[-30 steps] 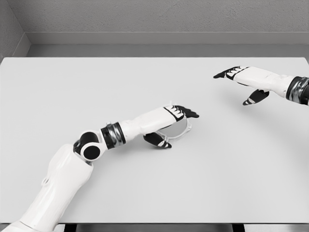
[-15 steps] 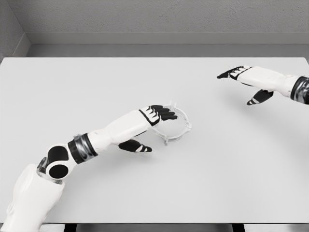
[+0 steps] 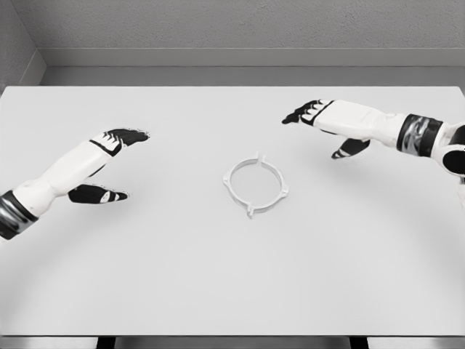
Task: Assemble PVC drainage pipe clamps
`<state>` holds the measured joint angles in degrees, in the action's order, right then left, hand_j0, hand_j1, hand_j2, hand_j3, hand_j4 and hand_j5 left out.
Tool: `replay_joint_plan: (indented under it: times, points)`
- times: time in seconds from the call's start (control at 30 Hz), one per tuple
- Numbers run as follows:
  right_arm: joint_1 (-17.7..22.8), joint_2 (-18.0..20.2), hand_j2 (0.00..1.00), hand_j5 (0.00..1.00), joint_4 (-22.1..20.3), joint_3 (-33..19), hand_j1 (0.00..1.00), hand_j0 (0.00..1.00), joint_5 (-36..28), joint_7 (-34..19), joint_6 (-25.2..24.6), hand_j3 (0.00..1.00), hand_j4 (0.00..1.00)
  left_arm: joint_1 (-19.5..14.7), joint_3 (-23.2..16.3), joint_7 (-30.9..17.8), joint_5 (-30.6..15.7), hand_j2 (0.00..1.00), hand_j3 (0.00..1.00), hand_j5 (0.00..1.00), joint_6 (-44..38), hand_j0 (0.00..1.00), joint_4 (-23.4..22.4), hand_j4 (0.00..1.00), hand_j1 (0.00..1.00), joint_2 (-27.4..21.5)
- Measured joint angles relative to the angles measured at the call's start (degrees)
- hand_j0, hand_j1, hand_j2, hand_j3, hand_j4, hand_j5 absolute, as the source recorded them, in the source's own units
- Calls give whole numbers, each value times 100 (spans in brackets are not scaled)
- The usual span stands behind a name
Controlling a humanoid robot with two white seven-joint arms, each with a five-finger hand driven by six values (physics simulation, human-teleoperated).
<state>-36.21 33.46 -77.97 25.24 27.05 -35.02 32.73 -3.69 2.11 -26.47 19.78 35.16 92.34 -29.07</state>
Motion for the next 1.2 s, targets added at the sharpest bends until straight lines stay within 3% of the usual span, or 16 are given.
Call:
replay_joint_plan:
  times: [0.17,0.37,0.67,0.9,1.0,1.2]
  points:
    - [-334,-524,100,100,498,67,100,100,37,0,-6,100,100,-79,272,-7,81,100,100,100,-4,100,-486,100,100,-492]
    - [-651,-1029,100,100,922,350,100,100,104,0,-7,100,100,-97,287,-9,200,100,100,100,-4,100,-808,100,100,-707]
    - [-738,-1325,100,100,1337,505,100,100,491,-1,-5,100,100,-61,277,-10,516,100,100,100,-3,100,-859,100,100,-734]
    - [-730,-1323,100,100,1401,510,100,100,587,-1,-3,100,100,-79,297,-10,536,100,100,100,-3,100,-873,100,100,-754]
    - [-730,-1155,100,100,1357,505,100,100,587,-1,1,100,100,-79,298,-10,540,100,100,100,-3,100,-875,100,100,-753]
    - [-220,-233,100,100,381,487,100,100,519,-2,-3,100,100,-79,301,-10,542,100,100,100,-3,100,-880,100,100,-757]
